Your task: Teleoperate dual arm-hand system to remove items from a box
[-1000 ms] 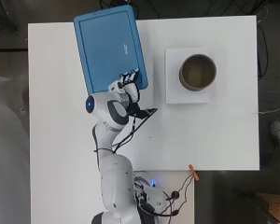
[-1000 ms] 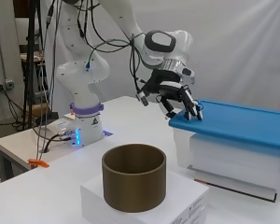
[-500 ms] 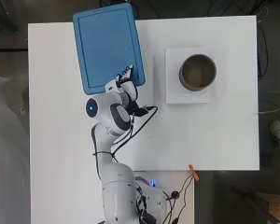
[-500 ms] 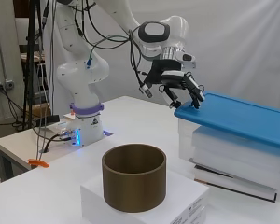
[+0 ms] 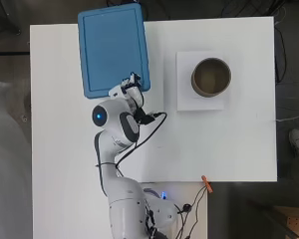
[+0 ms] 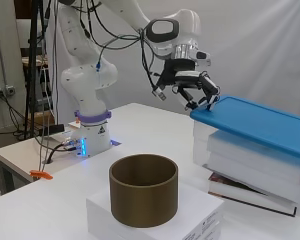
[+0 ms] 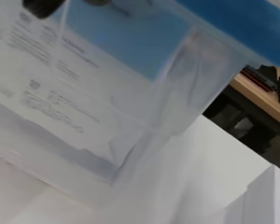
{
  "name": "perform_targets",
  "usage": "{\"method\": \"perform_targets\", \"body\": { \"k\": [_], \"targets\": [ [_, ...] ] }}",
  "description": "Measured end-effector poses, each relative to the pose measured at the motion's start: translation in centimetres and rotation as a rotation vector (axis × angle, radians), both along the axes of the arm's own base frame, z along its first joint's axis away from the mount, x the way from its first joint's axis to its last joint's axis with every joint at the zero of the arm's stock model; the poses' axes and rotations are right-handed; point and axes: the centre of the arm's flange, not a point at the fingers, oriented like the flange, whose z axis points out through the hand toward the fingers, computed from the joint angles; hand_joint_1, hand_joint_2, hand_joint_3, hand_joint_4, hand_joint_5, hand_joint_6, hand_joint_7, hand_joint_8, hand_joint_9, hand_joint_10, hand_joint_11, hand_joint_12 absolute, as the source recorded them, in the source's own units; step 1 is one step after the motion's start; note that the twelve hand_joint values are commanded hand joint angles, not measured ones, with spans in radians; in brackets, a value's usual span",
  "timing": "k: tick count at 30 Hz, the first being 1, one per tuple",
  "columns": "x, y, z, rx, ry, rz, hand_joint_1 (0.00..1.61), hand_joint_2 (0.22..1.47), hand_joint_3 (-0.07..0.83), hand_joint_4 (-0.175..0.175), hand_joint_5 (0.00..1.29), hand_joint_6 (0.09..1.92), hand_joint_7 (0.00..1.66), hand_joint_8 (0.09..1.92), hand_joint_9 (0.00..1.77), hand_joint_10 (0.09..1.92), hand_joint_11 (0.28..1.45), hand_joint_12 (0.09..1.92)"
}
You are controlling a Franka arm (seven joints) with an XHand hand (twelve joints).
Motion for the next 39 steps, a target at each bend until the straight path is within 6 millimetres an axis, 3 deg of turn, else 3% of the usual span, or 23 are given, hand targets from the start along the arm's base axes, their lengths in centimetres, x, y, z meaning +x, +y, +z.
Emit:
{"method": "perform_targets", "body": {
  "k": [5, 9, 10, 12, 13, 14, 16, 18, 20, 21, 22, 23, 26, 29, 32, 34, 36, 37, 38, 39],
  "targets": [
    [-1.2, 1.3, 0.3, 0.052, -0.015, 0.028, 1.22, 1.19, 0.001, -0.175, 0.87, 0.94, 0.85, 1.48, 0.93, 1.41, 0.60, 1.23],
    [-1.6, 0.9, 1.5, 0.085, -0.043, 0.024, 1.22, 1.20, 0.000, -0.175, 0.84, 0.95, 0.84, 1.51, 0.97, 1.48, 0.63, 1.32],
    [-1.7, 0.6, 1.9, 0.088, -0.059, 0.031, 1.22, 1.20, 0.001, -0.175, 0.83, 1.05, 0.83, 1.44, 1.00, 1.50, 0.65, 1.39],
    [-1.1, -0.2, 3.2, 0.094, -0.107, 0.029, 1.06, 1.19, 0.001, 0.025, 0.84, 1.14, 0.90, 1.56, 1.10, 1.63, 0.75, 1.55],
    [-0.8, -0.3, 4.2, 0.090, -0.130, 0.024, 1.02, 1.19, 0.001, 0.076, 0.84, 1.16, 0.92, 1.63, 1.13, 1.68, 0.79, 1.60],
    [-0.3, -0.5, 5.4, 0.080, -0.163, 0.014, 1.01, 1.19, 0.001, 0.088, 0.84, 1.19, 0.92, 1.68, 1.14, 1.72, 0.81, 1.63],
    [0.5, -0.9, 7.9, 0.061, -0.222, -0.016, 1.00, 1.21, 0.004, 0.044, 0.80, 1.26, 0.91, 1.74, 1.15, 1.75, 0.83, 1.67],
    [1.0, -1.6, 8.9, 0.061, -0.231, -0.027, 0.97, 1.21, 0.001, 0.015, 0.75, 0.57, 0.88, 1.76, 1.10, 1.76, 0.78, 1.68],
    [1.3, -2.1, 8.9, 0.058, -0.214, -0.022, 1.06, 1.22, 0.001, 0.013, 0.78, 0.17, 0.87, 1.79, 1.10, 1.80, 0.79, 1.71],
    [1.5, -2.1, 8.9, 0.055, -0.202, -0.028, 1.08, 1.22, -0.001, -0.032, 0.80, 0.53, 0.87, 1.81, 1.11, 1.81, 0.81, 1.71],
    [1.7, -1.9, 9.2, 0.056, -0.193, -0.045, 1.08, 1.22, 0.000, -0.058, 0.79, 0.85, 0.87, 1.82, 1.11, 1.82, 0.81, 1.72],
    [1.8, -1.8, 9.5, 0.062, -0.185, -0.062, 1.07, 1.22, 0.000, -0.067, 0.79, 1.05, 0.87, 1.83, 1.11, 1.82, 0.81, 1.72],
    [2.6, -1.7, 9.3, 0.086, -0.156, -0.083, 1.08, 1.22, 0.000, -0.103, 0.79, 1.25, 0.87, 1.86, 1.10, 1.85, 0.81, 1.73],
    [4.4, -2.9, 8.9, 0.091, -0.160, -0.075, 1.06, 1.20, -0.004, -0.021, 0.84, 1.21, 0.87, 1.92, 1.10, 1.90, 0.82, 1.74],
    [7.3, -3.9, 8.2, 0.093, -0.148, -0.157, 1.06, 1.19, -0.002, 0.004, 0.86, 1.20, 0.95, 1.92, 1.18, 1.92, 0.88, 1.77],
    [9.8, -4.7, 9.4, 0.096, -0.165, -0.213, 1.21, 1.20, 0.001, 0.116, 0.82, 1.55, 0.99, 1.92, 1.21, 1.92, 0.92, 1.76],
    [11.8, -5.0, 11.8, 0.117, -0.203, -0.242, 1.27, 1.20, 0.002, 0.161, 0.75, 1.77, 1.01, 1.92, 1.22, 1.92, 0.94, 1.77],
    [12.3, -4.8, 14.0, 0.145, -0.238, -0.239, 1.01, 1.16, -0.005, 0.086, 0.53, 1.28, 0.81, 1.39, 0.98, 1.39, 0.76, 1.29],
    [12.1, -4.6, 15.5, 0.157, -0.258, -0.237, 0.77, 1.09, -0.008, 0.035, 0.43, 0.79, 0.65, 0.84, 0.76, 0.85, 0.60, 0.78],
    [11.7, -4.4, 16.7, 0.156, -0.266, -0.234, 0.62, 1.05, -0.007, 0.016, 0.41, 0.44, 0.56, 0.45, 0.64, 0.47, 0.51, 0.43]
  ]
}}
